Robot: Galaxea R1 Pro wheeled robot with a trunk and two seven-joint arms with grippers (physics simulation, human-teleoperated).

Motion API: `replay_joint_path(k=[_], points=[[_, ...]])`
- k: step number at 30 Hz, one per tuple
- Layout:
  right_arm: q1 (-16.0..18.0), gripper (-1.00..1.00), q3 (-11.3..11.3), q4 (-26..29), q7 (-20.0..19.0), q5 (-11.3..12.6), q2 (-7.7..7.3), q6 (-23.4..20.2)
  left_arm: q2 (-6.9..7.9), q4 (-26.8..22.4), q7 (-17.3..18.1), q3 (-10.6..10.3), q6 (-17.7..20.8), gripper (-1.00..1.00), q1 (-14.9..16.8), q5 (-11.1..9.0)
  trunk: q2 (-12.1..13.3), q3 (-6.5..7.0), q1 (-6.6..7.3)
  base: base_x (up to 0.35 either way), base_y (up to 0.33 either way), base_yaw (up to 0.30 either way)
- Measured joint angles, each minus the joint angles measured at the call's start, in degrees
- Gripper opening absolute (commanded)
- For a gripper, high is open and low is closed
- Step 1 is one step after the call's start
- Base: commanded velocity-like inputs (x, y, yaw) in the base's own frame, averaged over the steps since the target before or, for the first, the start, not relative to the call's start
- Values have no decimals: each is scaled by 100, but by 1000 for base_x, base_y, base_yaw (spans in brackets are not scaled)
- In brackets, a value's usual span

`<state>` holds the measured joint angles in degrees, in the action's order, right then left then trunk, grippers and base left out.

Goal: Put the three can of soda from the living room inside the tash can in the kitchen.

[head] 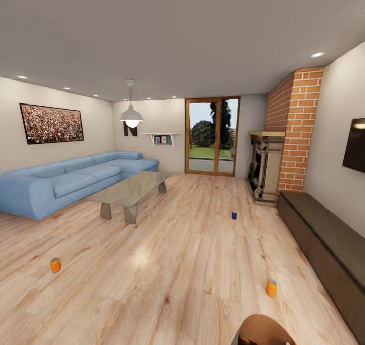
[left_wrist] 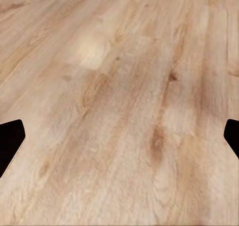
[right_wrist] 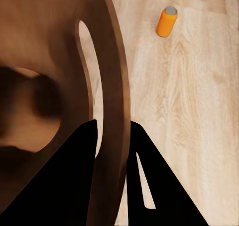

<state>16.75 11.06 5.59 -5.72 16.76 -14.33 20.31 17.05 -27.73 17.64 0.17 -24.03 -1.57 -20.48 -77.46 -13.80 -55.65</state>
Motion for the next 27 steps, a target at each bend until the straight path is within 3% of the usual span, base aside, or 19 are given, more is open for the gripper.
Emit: replay_joint_path(k=[27], points=[[0,-100,-17,0,5,2,-3,17,0,241,3,-8,-20,100,-2,-35,0,0,0,225,261,0]])
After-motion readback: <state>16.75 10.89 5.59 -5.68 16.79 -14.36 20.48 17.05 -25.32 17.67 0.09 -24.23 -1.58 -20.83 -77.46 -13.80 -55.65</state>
